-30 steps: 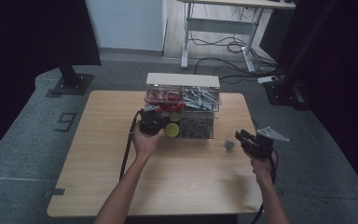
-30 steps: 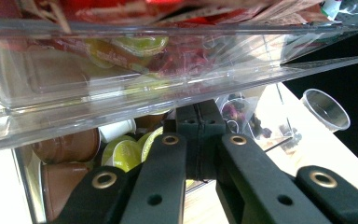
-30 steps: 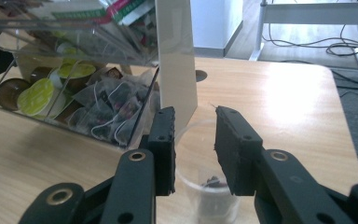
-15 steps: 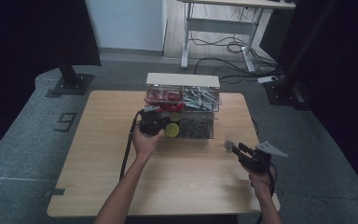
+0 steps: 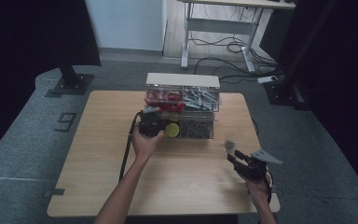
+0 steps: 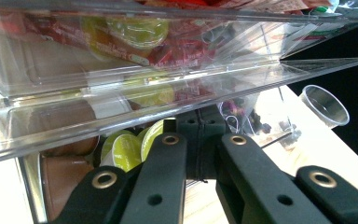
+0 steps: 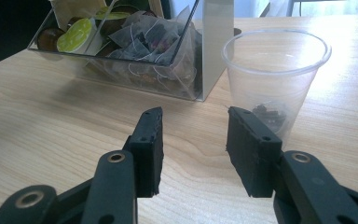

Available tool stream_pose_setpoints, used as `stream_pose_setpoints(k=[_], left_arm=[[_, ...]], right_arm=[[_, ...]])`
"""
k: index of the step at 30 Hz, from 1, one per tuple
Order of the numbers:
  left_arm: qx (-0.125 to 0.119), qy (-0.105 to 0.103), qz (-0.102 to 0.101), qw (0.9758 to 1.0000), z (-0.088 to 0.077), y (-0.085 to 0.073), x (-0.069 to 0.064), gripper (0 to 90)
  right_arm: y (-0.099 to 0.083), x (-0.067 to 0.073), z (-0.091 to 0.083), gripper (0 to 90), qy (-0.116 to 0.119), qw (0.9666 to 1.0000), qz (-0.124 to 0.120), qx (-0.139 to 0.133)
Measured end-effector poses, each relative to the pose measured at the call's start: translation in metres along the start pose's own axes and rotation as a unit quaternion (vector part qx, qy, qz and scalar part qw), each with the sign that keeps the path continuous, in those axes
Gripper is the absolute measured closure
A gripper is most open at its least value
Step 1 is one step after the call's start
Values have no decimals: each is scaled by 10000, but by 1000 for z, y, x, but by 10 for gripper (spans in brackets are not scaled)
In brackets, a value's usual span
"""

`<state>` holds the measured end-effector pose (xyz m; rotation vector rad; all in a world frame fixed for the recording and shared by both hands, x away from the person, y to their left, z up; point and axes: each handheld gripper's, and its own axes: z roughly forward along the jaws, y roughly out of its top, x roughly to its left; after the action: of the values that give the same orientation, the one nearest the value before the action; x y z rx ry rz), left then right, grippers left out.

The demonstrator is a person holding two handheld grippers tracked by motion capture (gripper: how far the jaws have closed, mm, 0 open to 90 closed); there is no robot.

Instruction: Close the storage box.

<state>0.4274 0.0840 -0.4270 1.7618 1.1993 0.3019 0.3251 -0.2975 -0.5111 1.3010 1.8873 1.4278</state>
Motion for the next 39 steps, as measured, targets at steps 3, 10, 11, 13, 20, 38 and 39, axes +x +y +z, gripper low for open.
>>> stream_pose_setpoints(k=[3,10,11,13,20,38,39], left_arm=[[6,6,8,10000,-1,-2,0,900],[-26,-3,9,10000,-5,-5,-1,900],[-34,-6,7,10000,-6,-5,-1,900],[-33,-7,3,10000,-6,-6,-1,900],[-15,-13,7,10000,-7,-11,0,900],[27,-28,-37,10000,-5,-23,2,900],[33,-28,-33,10000,-5,-23,2,900]], right_arm=[[-2,0,-2,555,2,10000,38,10],[-7,-1,-3,555,-24,9999,94,67],[-8,-1,-3,555,-25,9999,116,86],[-9,-2,-3,555,-27,9999,121,99],[-11,-1,-2,555,-35,9998,145,115],[-18,0,-1,558,-73,9997,133,177],[-18,0,-1,558,-69,9997,130,183]])
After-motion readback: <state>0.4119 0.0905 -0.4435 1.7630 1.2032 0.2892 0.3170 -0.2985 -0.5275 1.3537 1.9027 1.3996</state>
